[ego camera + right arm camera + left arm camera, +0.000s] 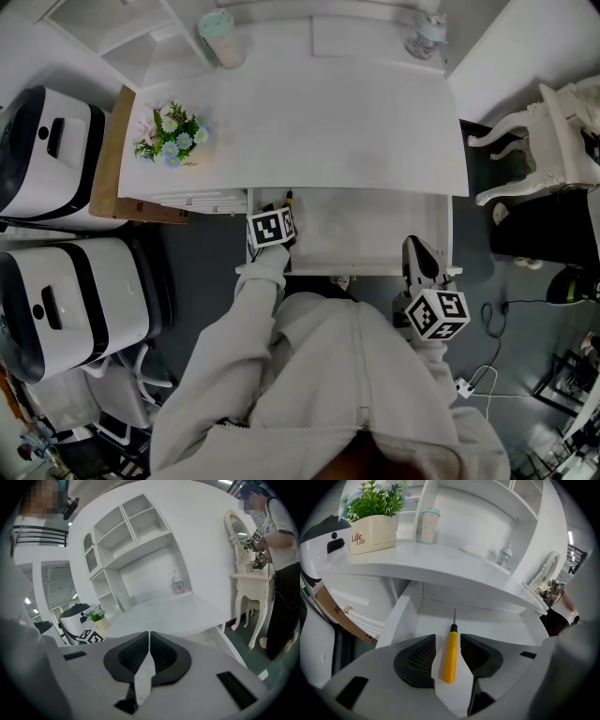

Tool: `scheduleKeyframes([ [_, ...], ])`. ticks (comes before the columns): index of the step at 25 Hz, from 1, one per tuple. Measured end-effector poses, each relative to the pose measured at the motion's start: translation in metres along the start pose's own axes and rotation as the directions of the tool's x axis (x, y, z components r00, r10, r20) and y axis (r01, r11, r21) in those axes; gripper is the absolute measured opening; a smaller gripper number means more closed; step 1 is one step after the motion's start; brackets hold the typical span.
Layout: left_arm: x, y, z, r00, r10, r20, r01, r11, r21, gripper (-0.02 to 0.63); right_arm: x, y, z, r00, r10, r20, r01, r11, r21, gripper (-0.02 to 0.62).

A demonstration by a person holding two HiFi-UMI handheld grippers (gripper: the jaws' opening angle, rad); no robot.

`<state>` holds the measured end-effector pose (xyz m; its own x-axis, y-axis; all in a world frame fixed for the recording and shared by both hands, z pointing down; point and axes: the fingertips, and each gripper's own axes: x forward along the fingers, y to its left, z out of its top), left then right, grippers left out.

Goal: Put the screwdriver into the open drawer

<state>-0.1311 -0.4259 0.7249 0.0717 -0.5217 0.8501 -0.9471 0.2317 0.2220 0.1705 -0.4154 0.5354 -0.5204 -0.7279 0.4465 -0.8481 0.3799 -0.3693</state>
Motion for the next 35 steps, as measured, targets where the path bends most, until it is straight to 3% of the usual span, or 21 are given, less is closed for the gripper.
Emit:
scheduleKeyframes([
  [10,-0.013,-0.004,0.002,1.000,0.000,0.023,0.000,1.000,0.001,0.175,-0.003,0.005,-0.002,1.000,0.026,0.005,-0.026,1.000,-0.004,0.034],
  [22,-0.050,-0.019,0.008,0.992,-0.080,0.102,0.085,0.995,-0.045,0.175,-0.006,0.010,0.003,0.998,0.055,0.025,-0.055,0.998,-0.009,0.034],
  [30,-0.089,-0.035,0.023,0.966,-0.163,0.203,0.175,0.984,-0.043,0.173,-0.006,0.017,0.006,0.996,0.089,0.032,-0.088,0.996,-0.021,0.034],
  [35,-0.117,-0.050,0.030,0.940,-0.212,0.268,0.218,0.976,0.010,0.173,-0.006,0.022,0.008,0.993,0.112,0.031,-0.111,0.994,-0.025,0.034],
])
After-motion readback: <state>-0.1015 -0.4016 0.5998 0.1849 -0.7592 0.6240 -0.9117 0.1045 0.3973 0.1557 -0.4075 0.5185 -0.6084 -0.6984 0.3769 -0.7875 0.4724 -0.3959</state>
